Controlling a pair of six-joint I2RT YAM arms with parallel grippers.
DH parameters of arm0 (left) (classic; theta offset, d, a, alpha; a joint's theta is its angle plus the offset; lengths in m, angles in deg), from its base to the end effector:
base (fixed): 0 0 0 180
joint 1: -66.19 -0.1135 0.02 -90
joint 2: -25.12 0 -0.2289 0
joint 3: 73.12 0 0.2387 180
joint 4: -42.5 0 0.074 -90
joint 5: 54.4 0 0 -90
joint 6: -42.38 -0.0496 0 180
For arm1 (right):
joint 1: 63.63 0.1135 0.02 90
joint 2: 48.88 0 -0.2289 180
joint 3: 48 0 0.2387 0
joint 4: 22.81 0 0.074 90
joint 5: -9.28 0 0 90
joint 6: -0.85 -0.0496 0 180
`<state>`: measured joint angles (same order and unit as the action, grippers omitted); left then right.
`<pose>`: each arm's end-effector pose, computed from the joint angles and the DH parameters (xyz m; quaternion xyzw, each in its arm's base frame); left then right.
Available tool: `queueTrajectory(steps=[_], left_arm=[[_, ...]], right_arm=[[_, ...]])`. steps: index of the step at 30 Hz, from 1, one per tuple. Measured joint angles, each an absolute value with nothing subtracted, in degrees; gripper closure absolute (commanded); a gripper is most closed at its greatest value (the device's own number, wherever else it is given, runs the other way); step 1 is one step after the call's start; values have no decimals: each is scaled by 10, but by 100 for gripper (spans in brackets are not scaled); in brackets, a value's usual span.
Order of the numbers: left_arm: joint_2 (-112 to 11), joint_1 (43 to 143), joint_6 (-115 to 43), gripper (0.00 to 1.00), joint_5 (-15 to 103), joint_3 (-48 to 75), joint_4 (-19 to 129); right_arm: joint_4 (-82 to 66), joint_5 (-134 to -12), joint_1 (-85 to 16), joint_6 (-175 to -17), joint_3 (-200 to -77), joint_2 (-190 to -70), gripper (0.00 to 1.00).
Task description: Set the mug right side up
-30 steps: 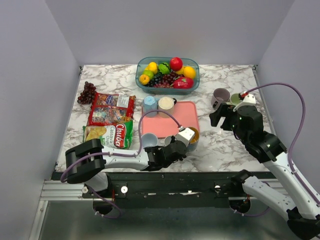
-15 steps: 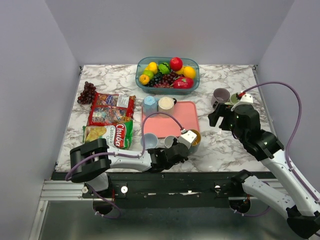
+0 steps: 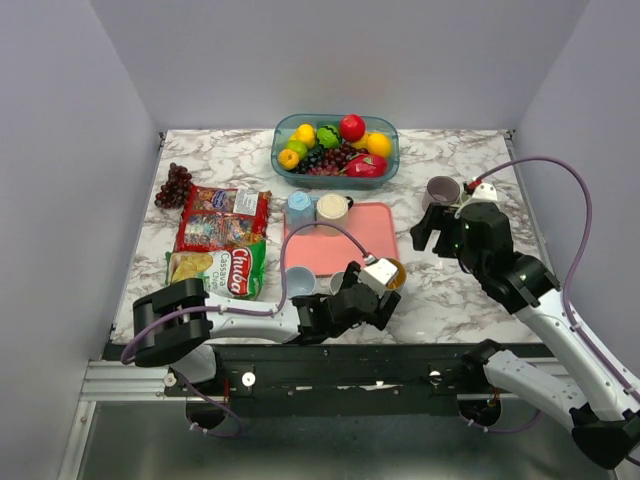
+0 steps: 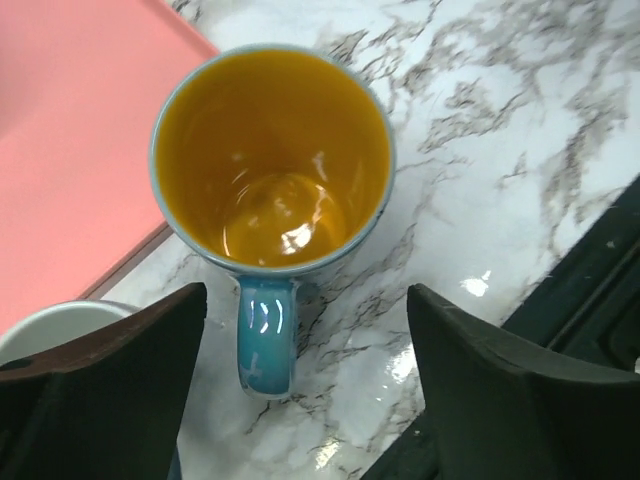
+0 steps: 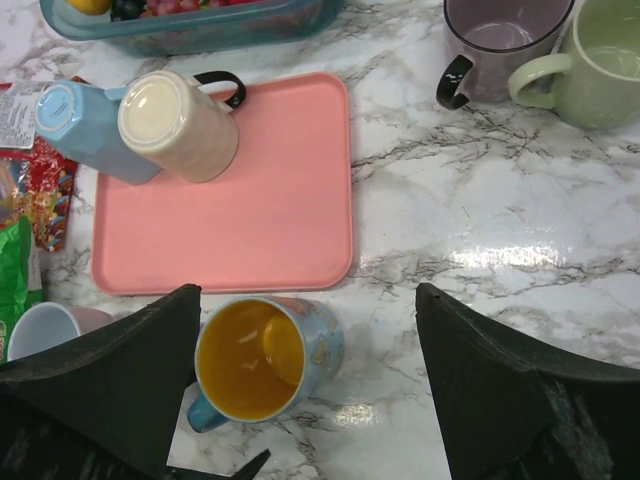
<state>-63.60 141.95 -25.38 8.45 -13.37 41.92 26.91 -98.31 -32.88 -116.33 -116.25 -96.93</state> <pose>0.1025 -0.3120 0.1706 0.2686 0.7996 -0.2434 0.4787 0.1766 0.0876 0.3064 0.0504 0.8557 0.1255 0.4994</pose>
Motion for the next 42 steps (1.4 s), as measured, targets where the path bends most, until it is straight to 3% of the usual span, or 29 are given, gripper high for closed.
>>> queueTrajectory(steps=[14, 20, 31, 35, 36, 39, 42], left_arm=[[-460, 1407, -279, 1, 112, -141, 420], [-388, 1316, -268, 1, 107, -143, 466], [-334, 1182, -224, 1, 86, -147, 581], [-330, 1158, -210, 1, 85, -151, 599], [-330, 1152, -207, 1, 85, -153, 601], [-330, 1141, -204, 1, 89, -153, 603], [-333, 1132, -201, 1, 97, -153, 603]], right_arm=[[181, -902, -329, -1100, -1268, -1122, 3], [128, -825, -329, -1023, -1320, -1237, 4], [97, -834, -329, -971, -1497, -1505, 25], [94, -841, -330, -978, -1548, -1576, 43], [94, -842, -330, -982, -1557, -1590, 53], [94, -843, -330, -995, -1577, -1623, 60], [94, -842, -330, -1004, -1585, -1645, 60]])
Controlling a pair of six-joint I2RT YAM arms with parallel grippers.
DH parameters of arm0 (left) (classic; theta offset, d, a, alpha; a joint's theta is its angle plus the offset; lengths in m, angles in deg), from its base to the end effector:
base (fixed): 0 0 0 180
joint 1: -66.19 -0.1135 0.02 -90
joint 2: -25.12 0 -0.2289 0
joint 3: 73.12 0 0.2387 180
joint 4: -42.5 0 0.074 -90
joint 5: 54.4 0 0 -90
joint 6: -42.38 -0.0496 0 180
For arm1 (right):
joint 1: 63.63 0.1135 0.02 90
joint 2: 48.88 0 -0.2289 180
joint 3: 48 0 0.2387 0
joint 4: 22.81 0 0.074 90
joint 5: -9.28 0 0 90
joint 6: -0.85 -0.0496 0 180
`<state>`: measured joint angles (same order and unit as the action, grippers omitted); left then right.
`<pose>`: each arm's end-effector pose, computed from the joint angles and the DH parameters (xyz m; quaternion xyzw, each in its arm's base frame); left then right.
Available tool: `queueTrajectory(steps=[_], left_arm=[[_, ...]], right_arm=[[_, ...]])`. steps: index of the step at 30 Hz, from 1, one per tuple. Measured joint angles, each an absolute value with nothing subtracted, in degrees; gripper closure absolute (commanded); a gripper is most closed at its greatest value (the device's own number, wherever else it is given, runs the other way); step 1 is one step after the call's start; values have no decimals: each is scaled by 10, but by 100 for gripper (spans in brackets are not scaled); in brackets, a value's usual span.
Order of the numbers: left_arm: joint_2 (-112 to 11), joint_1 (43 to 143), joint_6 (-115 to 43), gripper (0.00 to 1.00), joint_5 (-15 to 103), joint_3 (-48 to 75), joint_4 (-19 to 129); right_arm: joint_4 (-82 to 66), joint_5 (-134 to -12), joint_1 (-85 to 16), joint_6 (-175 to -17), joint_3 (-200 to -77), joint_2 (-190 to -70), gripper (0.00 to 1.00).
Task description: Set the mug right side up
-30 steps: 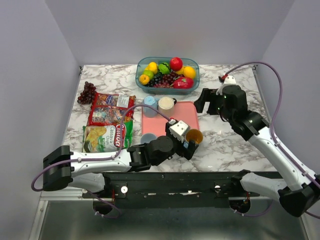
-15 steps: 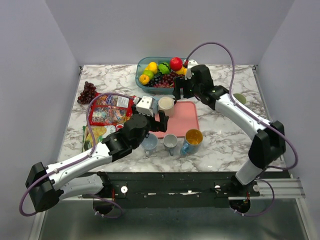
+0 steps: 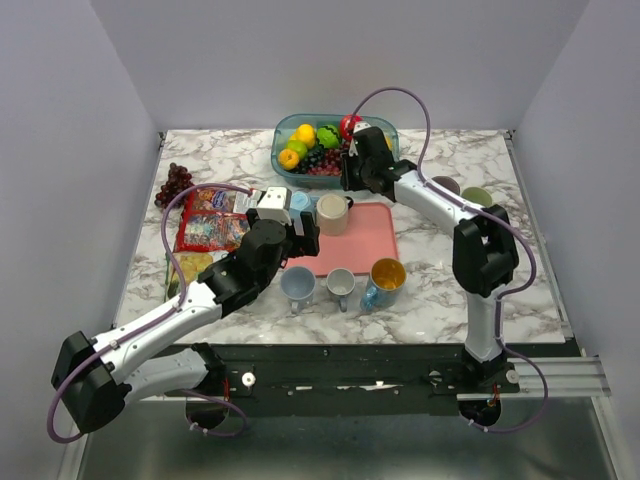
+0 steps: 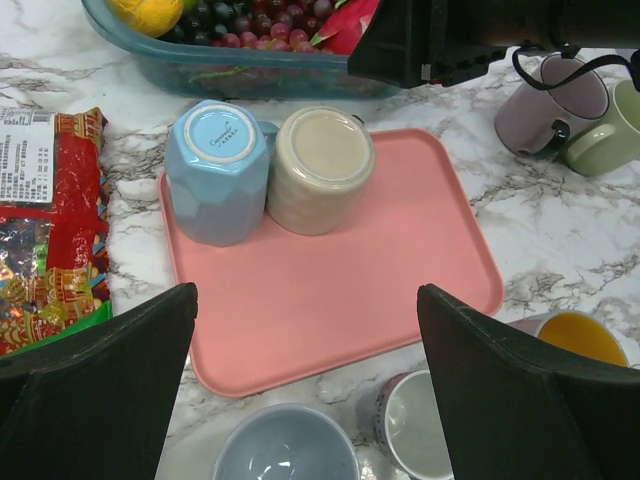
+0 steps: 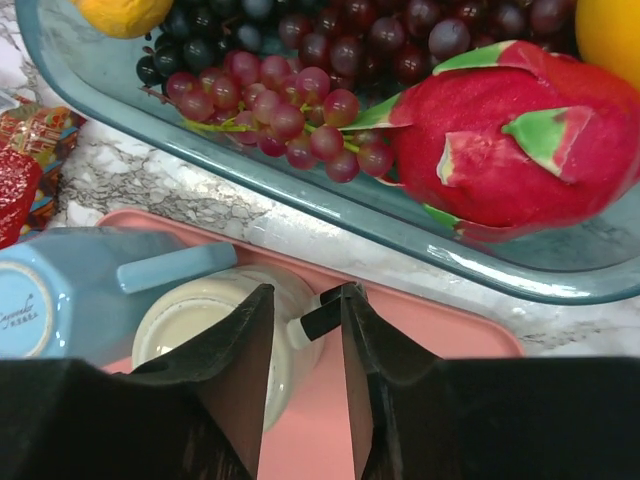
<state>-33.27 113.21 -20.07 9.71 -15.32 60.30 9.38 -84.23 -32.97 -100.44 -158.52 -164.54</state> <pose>0.1872 -0.1691 0.2686 0.0045 0.8012 -0.2008 0.5637 0.3930 0.2294 0.2235 -0.1373 0.8853 0.1331 0.4239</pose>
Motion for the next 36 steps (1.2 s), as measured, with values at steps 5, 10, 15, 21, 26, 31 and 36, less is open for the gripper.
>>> queueTrajectory(steps=[5, 10, 15, 21, 26, 31, 36], left_arm=[[-341, 1121, -195, 1, 112, -153, 602], [-347, 1112, -187, 1, 126, -154, 601], [-347, 1109, -184, 1, 132, -158, 601], [-347, 1109, -179, 1, 136, -160, 600], [-347, 1109, -174, 1, 143, -164, 597], [-347, 1109, -171, 1, 148, -170, 596], [-341, 1109, -169, 1, 151, -179, 592]], right_arm=[[94, -837, -330, -1017, -1596, -1675, 60], [94, -829, -330, -1025, -1615, -1712, 60], [96, -826, -331, -1027, -1622, -1732, 61], [90, -829, -334, -1037, -1576, -1710, 61], [92, -827, -335, -1041, -1507, -1663, 62], [92, -806, -335, -1035, -1455, -1616, 66], [85, -778, -334, -1008, -1392, -1559, 63]])
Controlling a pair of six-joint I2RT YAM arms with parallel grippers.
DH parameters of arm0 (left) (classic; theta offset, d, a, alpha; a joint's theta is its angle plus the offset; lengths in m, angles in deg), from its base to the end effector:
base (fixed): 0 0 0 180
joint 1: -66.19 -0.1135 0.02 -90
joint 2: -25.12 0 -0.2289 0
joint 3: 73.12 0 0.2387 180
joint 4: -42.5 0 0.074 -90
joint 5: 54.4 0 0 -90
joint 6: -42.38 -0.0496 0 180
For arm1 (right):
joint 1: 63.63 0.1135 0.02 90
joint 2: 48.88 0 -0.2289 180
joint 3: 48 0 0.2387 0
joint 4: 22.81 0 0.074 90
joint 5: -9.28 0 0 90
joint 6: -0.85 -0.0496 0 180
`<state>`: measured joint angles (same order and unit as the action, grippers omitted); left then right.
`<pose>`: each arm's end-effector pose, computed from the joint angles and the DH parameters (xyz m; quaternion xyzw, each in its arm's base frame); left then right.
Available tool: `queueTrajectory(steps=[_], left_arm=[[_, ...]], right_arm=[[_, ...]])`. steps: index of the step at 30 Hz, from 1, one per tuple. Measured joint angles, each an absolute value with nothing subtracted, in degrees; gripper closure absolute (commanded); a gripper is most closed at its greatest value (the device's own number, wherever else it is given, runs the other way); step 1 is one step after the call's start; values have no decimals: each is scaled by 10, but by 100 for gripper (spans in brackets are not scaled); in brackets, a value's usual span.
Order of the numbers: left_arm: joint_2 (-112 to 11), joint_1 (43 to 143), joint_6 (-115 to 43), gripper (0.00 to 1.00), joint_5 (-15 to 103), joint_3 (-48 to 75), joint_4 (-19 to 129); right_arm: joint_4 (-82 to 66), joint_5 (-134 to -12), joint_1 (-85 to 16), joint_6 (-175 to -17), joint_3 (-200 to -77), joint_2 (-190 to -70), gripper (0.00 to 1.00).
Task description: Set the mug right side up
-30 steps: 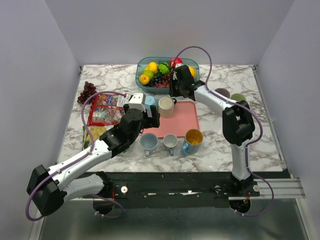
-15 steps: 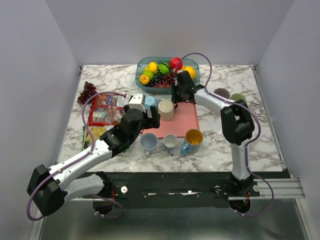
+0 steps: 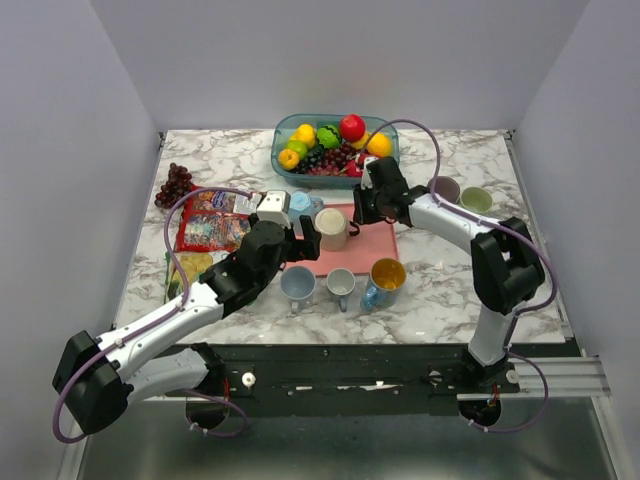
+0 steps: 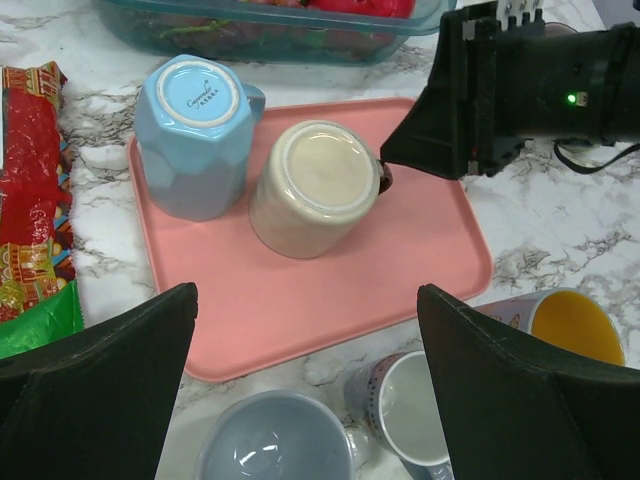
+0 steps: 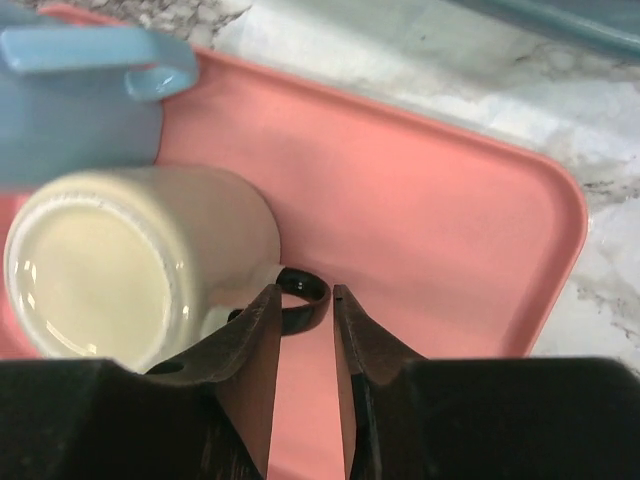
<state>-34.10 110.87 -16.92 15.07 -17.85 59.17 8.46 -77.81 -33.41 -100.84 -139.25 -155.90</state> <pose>0.1926 -0.1660 0.2513 -0.0022 0.8154 -0.2264 0.5327 0.3452 0.2040 0.1771 -0.1589 0.9166 0.1530 0.3334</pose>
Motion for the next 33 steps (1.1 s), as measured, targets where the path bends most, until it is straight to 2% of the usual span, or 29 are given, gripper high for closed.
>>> queueTrajectory(steps=[2, 4, 5, 6, 9, 16, 25, 33], left_arm=[[-337, 1109, -169, 1, 152, -181, 589], [-336, 1109, -169, 1, 153, -182, 588], [-335, 1109, -169, 1, 153, -182, 588], [-335, 1109, -169, 1, 153, -182, 588], [-335, 1109, -168, 1, 153, -182, 586], [-335, 1109, -167, 1, 153, -185, 584], [-335, 1109, -167, 1, 153, -189, 584], [-350, 1109, -167, 1, 154, -189, 584]], right_arm=[[79, -762, -333, -988, -1366, -1533, 60], [75, -738, -332, -964, -1340, -1506, 52], [75, -728, -332, -950, -1331, -1495, 46], [74, -718, -332, -936, -1324, -1486, 32], [75, -692, -330, -890, -1317, -1469, 22], [96, -659, -330, -788, -1330, -1471, 21], [179, -630, -329, -637, -1417, -1533, 27], [209, -626, -314, -595, -1440, -1589, 35]])
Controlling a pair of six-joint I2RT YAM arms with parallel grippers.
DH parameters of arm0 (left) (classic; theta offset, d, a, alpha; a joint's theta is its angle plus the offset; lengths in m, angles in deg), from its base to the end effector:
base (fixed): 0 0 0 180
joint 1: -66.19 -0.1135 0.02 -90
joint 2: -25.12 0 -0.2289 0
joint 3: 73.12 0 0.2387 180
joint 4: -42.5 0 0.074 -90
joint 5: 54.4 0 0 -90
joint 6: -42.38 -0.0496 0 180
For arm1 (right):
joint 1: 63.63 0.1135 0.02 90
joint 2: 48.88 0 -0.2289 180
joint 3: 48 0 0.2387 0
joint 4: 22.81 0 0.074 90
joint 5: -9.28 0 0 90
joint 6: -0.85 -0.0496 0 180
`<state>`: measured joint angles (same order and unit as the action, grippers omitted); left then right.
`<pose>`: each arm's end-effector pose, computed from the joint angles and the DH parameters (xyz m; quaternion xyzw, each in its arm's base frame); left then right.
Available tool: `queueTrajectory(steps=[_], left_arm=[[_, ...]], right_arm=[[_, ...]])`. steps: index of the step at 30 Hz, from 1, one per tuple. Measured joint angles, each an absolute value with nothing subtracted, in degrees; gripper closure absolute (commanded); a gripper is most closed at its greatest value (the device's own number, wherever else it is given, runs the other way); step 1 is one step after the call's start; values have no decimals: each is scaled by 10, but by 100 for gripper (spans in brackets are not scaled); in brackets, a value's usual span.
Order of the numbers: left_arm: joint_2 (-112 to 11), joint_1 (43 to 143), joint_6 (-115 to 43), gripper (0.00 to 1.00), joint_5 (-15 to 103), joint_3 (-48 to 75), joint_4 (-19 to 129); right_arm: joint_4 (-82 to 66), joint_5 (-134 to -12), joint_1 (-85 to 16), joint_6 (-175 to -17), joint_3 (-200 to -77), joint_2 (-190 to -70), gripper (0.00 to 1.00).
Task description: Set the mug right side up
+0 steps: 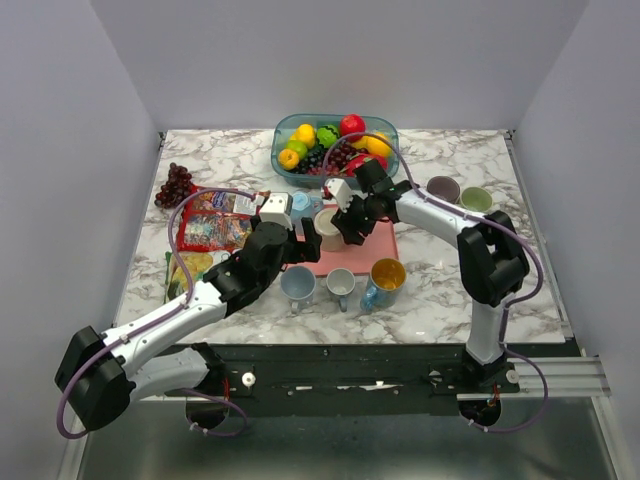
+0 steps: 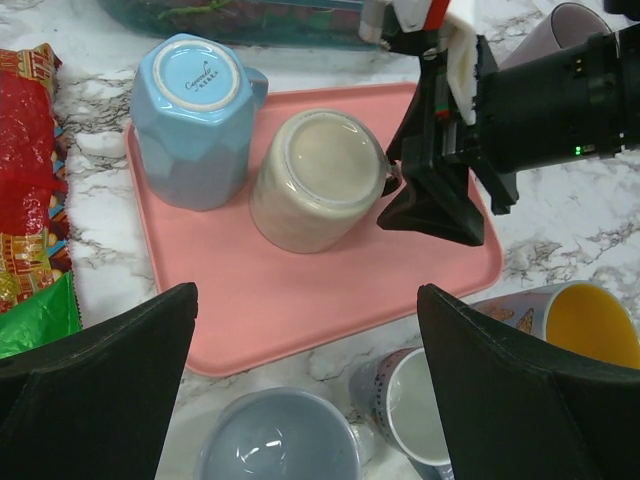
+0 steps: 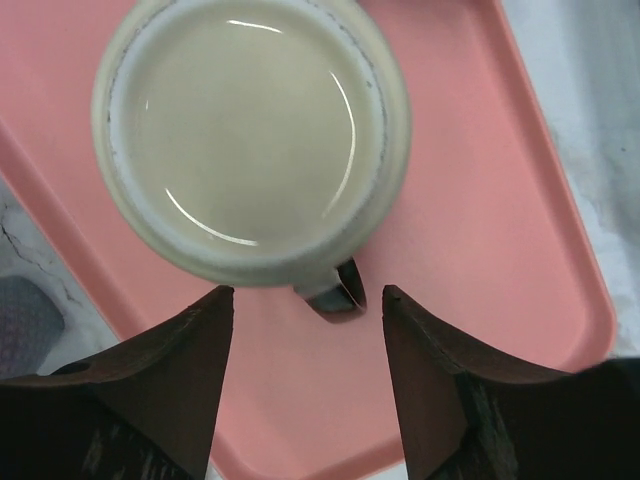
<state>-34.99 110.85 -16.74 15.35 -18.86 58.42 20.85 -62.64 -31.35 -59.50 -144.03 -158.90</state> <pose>0.1937 -0.1673 0.2429 -0.0001 0.8210 -0.2231 0.5256 0.3256 0.2239 0.1685 -0.5255 0.7908 0.1572 0.2716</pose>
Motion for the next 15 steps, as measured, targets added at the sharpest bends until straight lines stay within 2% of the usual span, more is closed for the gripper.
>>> queueTrajectory(steps=[9, 12, 15], left_arm=[[-342, 1107, -168, 1, 153, -189, 586], [-323, 1105, -169, 1, 153, -189, 586], [-308, 1105, -170, 1, 153, -189, 584]], right_arm=[[195, -648, -280, -592, -1451, -1618, 48], [189, -658, -278, -593, -1444, -1614, 57], [183, -670, -278, -596, -1433, -1605, 74]])
